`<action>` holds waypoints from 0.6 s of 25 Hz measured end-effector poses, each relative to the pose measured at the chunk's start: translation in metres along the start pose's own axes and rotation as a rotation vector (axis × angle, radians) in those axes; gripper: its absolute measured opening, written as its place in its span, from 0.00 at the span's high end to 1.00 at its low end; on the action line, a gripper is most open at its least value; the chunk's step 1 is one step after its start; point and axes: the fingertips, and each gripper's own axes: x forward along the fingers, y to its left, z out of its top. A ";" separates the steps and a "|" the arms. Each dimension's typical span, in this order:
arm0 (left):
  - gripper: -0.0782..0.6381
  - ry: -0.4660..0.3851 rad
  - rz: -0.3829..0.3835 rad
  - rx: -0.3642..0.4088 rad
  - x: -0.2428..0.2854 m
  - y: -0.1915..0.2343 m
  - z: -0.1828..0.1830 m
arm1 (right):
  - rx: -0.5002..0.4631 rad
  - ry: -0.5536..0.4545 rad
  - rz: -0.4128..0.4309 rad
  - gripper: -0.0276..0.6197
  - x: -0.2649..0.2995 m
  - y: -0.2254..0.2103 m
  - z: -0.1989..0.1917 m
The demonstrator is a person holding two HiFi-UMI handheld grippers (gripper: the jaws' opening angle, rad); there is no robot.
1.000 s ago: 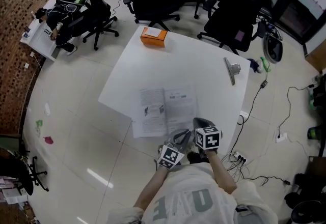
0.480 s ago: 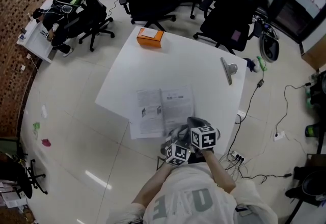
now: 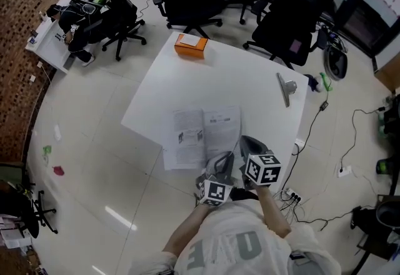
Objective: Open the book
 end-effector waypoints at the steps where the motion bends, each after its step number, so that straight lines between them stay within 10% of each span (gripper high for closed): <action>1: 0.85 -0.024 0.031 -0.004 -0.007 0.009 0.005 | 0.002 -0.001 -0.001 0.95 0.001 -0.001 0.000; 15: 0.85 -0.100 0.437 -0.207 -0.086 0.123 -0.011 | -0.103 0.129 0.030 0.95 0.040 0.010 -0.053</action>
